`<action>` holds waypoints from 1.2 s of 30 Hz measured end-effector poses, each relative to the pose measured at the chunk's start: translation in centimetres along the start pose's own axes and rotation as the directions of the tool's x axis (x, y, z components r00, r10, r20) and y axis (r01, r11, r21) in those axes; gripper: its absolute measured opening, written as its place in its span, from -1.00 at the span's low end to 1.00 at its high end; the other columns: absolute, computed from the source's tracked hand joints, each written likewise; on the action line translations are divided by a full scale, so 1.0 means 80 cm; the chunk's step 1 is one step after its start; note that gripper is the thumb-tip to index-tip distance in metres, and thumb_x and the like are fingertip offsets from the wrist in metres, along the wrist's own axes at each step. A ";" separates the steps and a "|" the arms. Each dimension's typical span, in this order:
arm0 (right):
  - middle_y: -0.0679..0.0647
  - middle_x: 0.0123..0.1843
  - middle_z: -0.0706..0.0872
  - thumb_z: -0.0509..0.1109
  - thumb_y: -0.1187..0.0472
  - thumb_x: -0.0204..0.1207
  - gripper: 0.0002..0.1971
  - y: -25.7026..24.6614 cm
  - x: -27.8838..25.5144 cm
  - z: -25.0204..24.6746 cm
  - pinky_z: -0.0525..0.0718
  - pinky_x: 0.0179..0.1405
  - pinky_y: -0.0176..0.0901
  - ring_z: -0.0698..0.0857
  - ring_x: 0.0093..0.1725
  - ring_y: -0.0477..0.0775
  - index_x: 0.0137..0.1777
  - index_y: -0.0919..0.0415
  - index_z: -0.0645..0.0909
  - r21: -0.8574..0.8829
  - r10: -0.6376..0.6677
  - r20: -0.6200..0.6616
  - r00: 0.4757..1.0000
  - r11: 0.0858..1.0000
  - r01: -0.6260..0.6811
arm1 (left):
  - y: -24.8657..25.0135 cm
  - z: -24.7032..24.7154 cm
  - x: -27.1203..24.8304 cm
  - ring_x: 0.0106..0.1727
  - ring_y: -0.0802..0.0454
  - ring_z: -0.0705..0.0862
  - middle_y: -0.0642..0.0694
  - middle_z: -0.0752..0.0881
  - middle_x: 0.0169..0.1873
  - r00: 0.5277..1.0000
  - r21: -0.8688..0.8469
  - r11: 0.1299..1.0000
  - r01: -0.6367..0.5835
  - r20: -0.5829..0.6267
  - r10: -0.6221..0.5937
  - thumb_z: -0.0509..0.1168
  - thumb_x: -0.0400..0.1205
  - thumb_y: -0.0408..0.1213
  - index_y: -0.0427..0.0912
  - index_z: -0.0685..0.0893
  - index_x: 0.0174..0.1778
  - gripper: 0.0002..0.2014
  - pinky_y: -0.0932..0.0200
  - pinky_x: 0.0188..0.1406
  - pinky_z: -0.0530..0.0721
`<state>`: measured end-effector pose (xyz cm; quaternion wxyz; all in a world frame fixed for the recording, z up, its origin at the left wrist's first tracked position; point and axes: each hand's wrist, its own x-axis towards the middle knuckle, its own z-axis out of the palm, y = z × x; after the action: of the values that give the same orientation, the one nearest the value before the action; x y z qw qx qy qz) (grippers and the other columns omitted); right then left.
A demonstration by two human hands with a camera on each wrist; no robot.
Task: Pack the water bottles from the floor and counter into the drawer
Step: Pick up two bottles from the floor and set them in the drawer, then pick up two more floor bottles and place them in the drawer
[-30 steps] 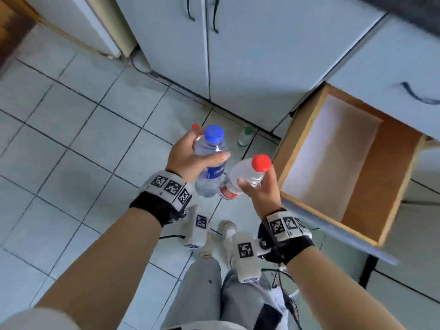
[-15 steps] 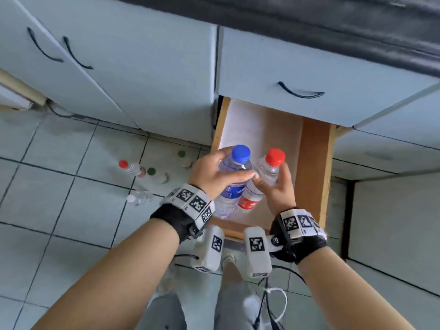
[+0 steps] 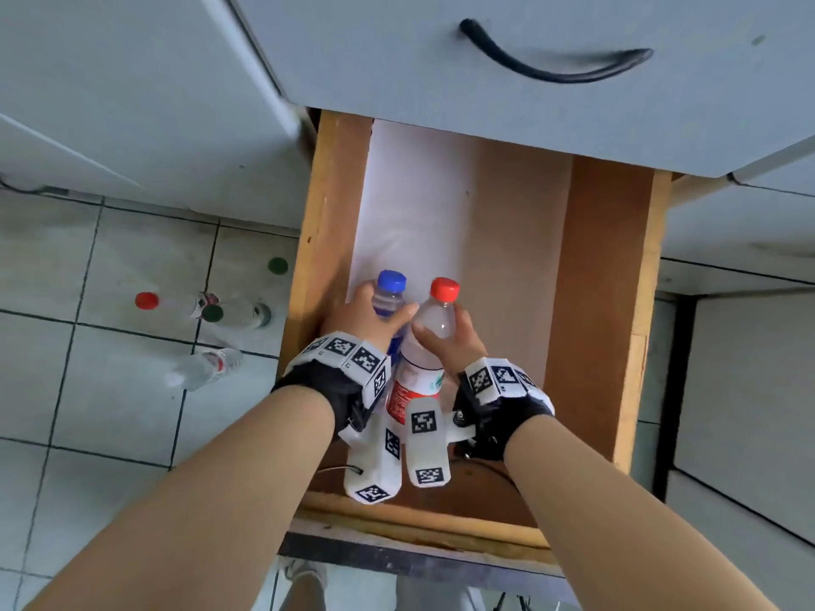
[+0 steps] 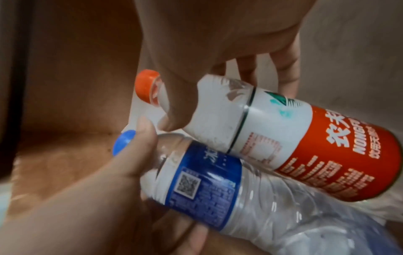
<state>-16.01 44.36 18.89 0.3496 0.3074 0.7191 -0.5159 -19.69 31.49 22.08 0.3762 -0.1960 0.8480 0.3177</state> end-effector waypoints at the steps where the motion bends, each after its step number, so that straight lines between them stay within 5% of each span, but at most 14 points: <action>1: 0.21 0.47 0.49 0.38 -0.04 0.44 -0.33 -0.002 0.006 -0.001 0.54 0.34 0.08 0.54 0.39 0.25 0.53 0.03 0.23 -0.008 0.021 0.013 1.000 1.000 -0.021 | -0.002 0.003 0.011 0.15 -0.17 0.67 -0.08 0.64 0.17 1.000 0.050 0.999 0.022 0.010 -0.022 0.24 0.54 0.10 -0.02 0.36 0.44 -0.44 0.00 0.12 0.62; 5: 0.26 0.45 0.48 0.36 0.26 0.48 -0.19 0.007 0.017 -0.001 0.64 0.25 0.10 0.60 0.31 0.31 0.62 -0.10 0.01 -0.161 0.062 0.120 0.991 0.986 -0.043 | -0.013 0.006 0.029 0.16 -0.28 0.67 -0.27 0.63 0.26 0.992 0.266 0.959 0.094 0.052 -0.112 0.12 0.61 -0.38 0.07 0.20 0.58 -0.40 -0.11 0.19 0.66; 8: 0.21 0.43 0.39 0.37 0.31 0.43 -0.10 0.015 0.009 0.005 0.73 0.11 0.22 0.62 0.24 0.31 0.58 -0.34 -0.05 -0.173 0.094 0.166 0.982 0.983 -0.064 | -0.012 0.008 0.018 0.30 -0.27 0.59 -0.31 0.53 0.38 0.977 0.335 0.925 0.179 0.053 -0.208 0.09 0.62 -0.45 -0.06 0.04 0.64 -0.34 -0.05 0.26 0.57; 11: 0.17 0.44 0.36 0.35 0.31 0.45 -0.13 0.012 0.001 0.010 0.73 0.09 0.22 0.57 0.25 0.28 0.57 -0.37 -0.03 -0.142 0.081 0.193 0.978 0.988 -0.054 | -0.006 0.001 0.002 0.30 -0.27 0.58 -0.32 0.56 0.35 0.971 0.294 0.938 0.183 0.098 -0.220 0.08 0.63 -0.45 -0.26 0.35 0.48 -0.55 0.00 0.24 0.53; 13: 0.21 0.50 0.36 0.35 0.28 0.47 -0.22 0.005 -0.004 0.013 0.72 0.03 0.12 0.57 0.27 0.28 0.60 -0.19 0.09 -0.155 0.092 0.173 0.981 0.986 -0.066 | -0.001 -0.013 -0.016 0.25 -0.25 0.61 -0.29 0.62 0.29 0.979 0.191 0.974 0.120 0.143 -0.148 0.10 0.63 -0.41 -0.27 0.55 0.30 -0.67 0.01 0.21 0.54; 16: 0.24 0.42 0.48 0.34 0.28 0.48 -0.50 -0.023 -0.026 0.020 0.64 0.02 -0.04 0.60 0.17 0.20 0.45 0.11 0.43 -0.091 0.002 0.055 0.998 0.996 0.003 | 0.002 -0.048 -0.060 0.25 -0.03 0.62 -0.08 0.65 0.27 0.979 -0.156 0.986 -0.062 0.182 0.090 0.14 0.65 -0.31 -0.09 0.60 0.31 -0.68 0.13 0.24 0.53; 20: 0.00 -0.08 0.61 0.32 0.35 0.51 -0.74 -0.091 -0.082 0.050 0.58 0.06 -0.09 0.59 0.02 0.08 0.19 0.17 0.57 0.099 -0.222 0.000 0.975 0.970 0.221 | -0.025 -0.131 -0.117 0.02 0.13 0.73 0.05 0.77 0.00 0.933 -0.564 0.780 -0.271 0.045 0.357 0.15 0.66 -0.32 0.09 0.64 0.07 -0.76 0.23 0.07 0.64; 23: -0.01 -0.18 0.62 0.30 0.39 0.50 -0.78 -0.140 -0.124 0.100 0.57 0.04 -0.10 0.60 -0.07 0.05 -0.07 0.01 0.57 0.167 -0.402 0.031 0.915 0.905 0.391 | -0.076 -0.192 -0.133 -0.04 0.15 0.75 0.09 0.79 -0.10 0.930 -0.587 0.726 -0.358 -0.154 0.333 0.15 0.65 -0.36 0.12 0.65 0.00 -0.73 0.26 -0.05 0.62; 28: -0.12 -0.20 0.64 0.33 0.33 0.41 -0.82 -0.196 -0.164 0.250 0.50 -0.17 -0.34 0.58 -0.24 -0.11 -0.14 0.00 0.56 0.211 -0.526 0.095 0.845 0.841 0.499 | -0.208 -0.292 -0.141 -0.27 0.31 0.74 0.18 0.80 -0.31 0.916 -0.636 0.680 -0.365 -0.374 0.142 0.19 0.61 -0.42 0.13 0.67 -0.09 -0.70 0.28 -0.15 0.62; 33: 0.02 -0.19 0.67 0.25 0.41 0.49 -0.71 -0.168 -0.120 0.398 0.63 -0.11 -0.11 0.63 -0.19 0.01 -0.22 -0.06 0.55 0.136 -0.356 0.118 0.927 0.931 0.340 | -0.327 -0.329 -0.106 -0.37 0.38 0.70 0.27 0.79 -0.46 0.915 -0.635 0.699 -0.329 -0.398 0.069 0.19 0.59 -0.44 0.12 0.65 -0.15 -0.70 0.47 -0.30 0.58; 36: 0.08 -0.07 0.65 0.23 0.37 0.50 -0.77 -0.119 -0.056 0.448 0.63 -0.07 0.00 0.61 -0.13 0.06 0.09 0.15 0.60 -0.002 -0.185 0.085 0.979 0.983 0.186 | -0.395 -0.310 -0.051 -0.29 0.29 0.71 0.23 0.79 -0.44 0.924 -0.639 0.716 -0.281 -0.383 0.021 0.24 0.55 -0.39 0.14 0.64 -0.18 -0.74 0.39 -0.26 0.56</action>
<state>-14.45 7.02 19.60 0.3318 0.2152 0.7318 -0.5551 -11.73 -7.89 25.62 0.0935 -0.3024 0.7370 0.5972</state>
